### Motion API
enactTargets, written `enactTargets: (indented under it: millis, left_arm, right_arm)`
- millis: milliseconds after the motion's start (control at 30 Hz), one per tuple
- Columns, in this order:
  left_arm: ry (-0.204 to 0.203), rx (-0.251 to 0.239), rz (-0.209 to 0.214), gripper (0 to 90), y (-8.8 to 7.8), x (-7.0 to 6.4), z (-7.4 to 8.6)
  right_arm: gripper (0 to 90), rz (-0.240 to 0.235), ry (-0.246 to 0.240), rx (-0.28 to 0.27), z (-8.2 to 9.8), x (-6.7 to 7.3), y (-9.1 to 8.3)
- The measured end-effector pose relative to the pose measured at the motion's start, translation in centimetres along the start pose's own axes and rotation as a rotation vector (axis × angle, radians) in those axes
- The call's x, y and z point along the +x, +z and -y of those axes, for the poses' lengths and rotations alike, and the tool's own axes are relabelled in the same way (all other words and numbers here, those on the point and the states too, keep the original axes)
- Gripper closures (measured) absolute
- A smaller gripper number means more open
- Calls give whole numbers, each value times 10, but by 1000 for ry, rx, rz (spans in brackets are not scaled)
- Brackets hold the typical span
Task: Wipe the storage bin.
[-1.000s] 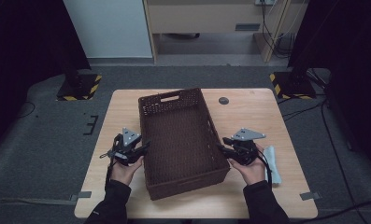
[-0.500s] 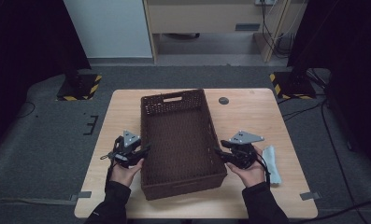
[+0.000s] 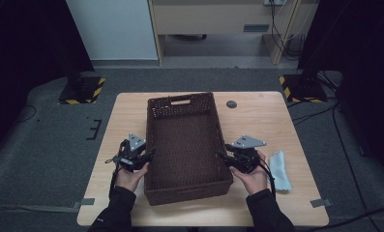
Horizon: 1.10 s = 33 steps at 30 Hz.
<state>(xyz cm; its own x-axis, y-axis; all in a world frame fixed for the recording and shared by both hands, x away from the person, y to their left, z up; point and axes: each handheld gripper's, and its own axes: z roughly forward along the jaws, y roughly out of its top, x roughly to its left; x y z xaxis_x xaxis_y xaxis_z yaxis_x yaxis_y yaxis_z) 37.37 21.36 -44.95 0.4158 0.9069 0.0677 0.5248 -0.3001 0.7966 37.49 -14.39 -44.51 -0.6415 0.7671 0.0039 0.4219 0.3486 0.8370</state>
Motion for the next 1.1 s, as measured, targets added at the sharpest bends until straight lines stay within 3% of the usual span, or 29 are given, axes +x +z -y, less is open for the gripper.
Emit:
enactTargets:
  millis: [300, 400, 533, 700, 800, 933, 1033, 1100]
  left_arm:
    - [1, -2, 29, 637, 2, 6, -1]
    - [12, 5, 32, 639, 3, 7, -2]
    - [16, 9, 34, 641, 5, 3, -5]
    - [14, 7, 44, 642, 7, -6, -6]
    - [16, 4, 53, 641, 8, -8, -7]
    - [32, -2, 79, 639, 10, -8, -8]
    - [45, 9, 74, 638, 11, -8, -10]
    - [35, 19, 75, 637, 11, -8, -10]
  right_arm:
    - [620, -23, 9, 34, -2, 4, -6]
    - [543, -4, 22, 2, -3, 0, -5]
    - [542, 1, 39, -7, -1, -5, -2]
    - [578, 20, 16, 13, 1, -7, -3]
    - [612, 17, 42, 11, 4, -8, -8]
    - [606, 19, 48, 3, 9, -6, -15]
    - [599, 10, 58, 8, 9, -7, -16]
    - [549, 1, 63, -11, 8, -10, -16]
